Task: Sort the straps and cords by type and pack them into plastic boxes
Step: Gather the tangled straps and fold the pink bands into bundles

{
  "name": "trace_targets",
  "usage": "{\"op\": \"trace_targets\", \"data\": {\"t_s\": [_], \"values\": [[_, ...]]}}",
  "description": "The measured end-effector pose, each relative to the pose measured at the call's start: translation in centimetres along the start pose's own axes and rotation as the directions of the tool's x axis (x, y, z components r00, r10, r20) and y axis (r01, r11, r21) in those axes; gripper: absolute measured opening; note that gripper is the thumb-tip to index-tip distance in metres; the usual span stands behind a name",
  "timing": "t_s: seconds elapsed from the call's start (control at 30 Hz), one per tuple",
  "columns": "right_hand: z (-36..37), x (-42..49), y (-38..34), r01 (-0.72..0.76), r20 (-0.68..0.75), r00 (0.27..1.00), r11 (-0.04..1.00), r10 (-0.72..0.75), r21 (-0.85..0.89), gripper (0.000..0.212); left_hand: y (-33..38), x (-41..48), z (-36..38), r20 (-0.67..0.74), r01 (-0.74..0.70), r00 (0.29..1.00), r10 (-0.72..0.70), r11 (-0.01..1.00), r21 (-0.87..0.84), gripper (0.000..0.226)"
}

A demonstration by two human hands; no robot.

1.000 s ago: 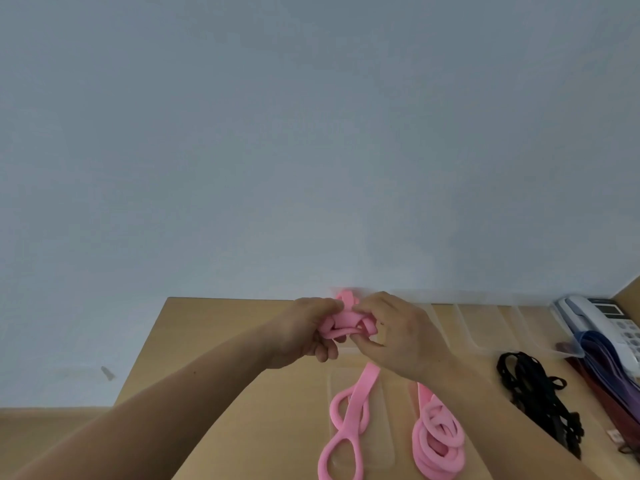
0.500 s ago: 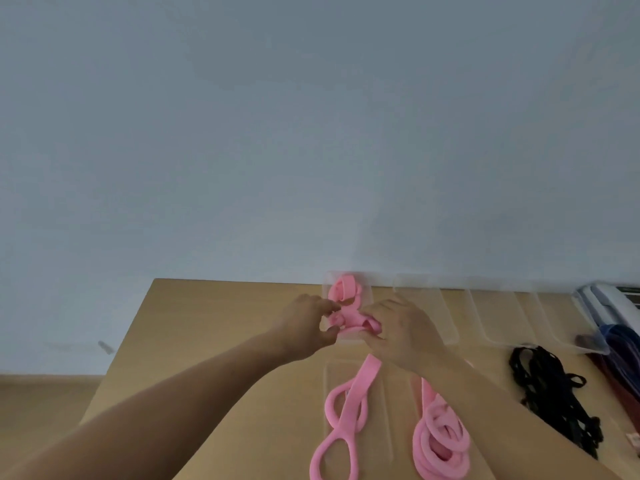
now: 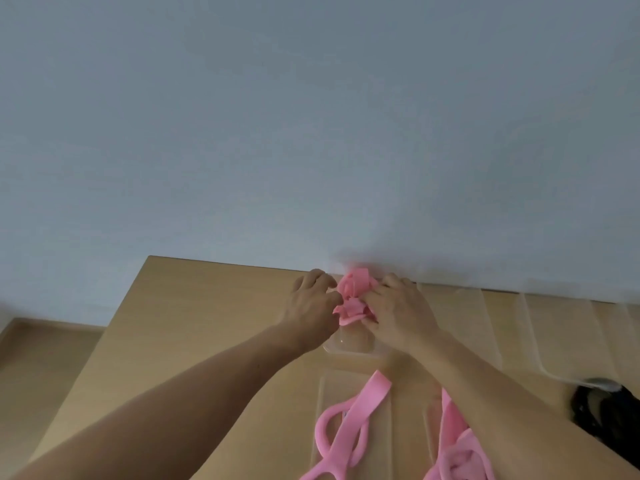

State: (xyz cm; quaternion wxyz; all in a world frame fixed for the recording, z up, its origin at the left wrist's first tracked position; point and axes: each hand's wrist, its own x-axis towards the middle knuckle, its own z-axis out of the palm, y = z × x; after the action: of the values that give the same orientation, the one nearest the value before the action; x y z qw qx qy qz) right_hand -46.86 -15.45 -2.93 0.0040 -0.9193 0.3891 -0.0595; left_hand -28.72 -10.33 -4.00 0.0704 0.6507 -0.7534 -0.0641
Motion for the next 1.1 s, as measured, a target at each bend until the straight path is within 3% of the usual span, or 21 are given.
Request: {"op": "trace_targets", "data": {"t_s": [0.1, 0.2, 0.43, 0.5, 0.67, 0.87, 1.1], "values": [[1.0, -0.1, 0.0, 0.002, 0.005, 1.0, 1.0, -0.002, -0.008, 0.024, 0.5, 0.2, 0.4, -0.03, 0.032, 0.999, -0.032, 0.999, 0.003, 0.025], [1.2, -0.2, 0.2, -0.09, 0.019, 0.996, 0.996, 0.09, -0.007, 0.026, 0.7, 0.2, 0.4, -0.049, 0.043, 0.998, -0.042, 0.999, 0.02, 0.022], [1.5, -0.4, -0.2, -0.096, 0.118, 0.988, 0.995, 0.096, -0.004, 0.035, 1.2, 0.8, 1.1, -0.126, -0.054, 0.99, 0.065, 0.995, 0.085, 0.017], [1.2, -0.8, -0.3, -0.107, 0.066, 0.992, 0.994, 0.109, -0.037, 0.035, 1.0, 1.1, 1.1, -0.108, -0.053, 0.992, 0.066, 0.992, 0.119, 0.016], [1.5, -2.4, -0.6, -0.096, -0.161, 0.983, 0.995, 0.089, -0.034, 0.011, 0.8, 1.2, 1.1, -0.075, -0.071, 0.994, 0.083, 0.985, 0.16, 0.013], [1.6, -3.0, -1.1, -0.153, -0.002, 0.988, 0.984, 0.154, -0.095, 0.032, 0.6, 1.2, 1.1, -0.123, -0.153, 0.977, 0.172, 0.976, 0.154, 0.018], [0.6, -2.9, -1.2, -0.239, 0.042, 0.97, 0.97, 0.241, -0.041, 0.031, 0.7, 1.6, 0.1, -0.022, -0.215, 0.974, 0.226, 0.948, 0.236, 0.006]]}}
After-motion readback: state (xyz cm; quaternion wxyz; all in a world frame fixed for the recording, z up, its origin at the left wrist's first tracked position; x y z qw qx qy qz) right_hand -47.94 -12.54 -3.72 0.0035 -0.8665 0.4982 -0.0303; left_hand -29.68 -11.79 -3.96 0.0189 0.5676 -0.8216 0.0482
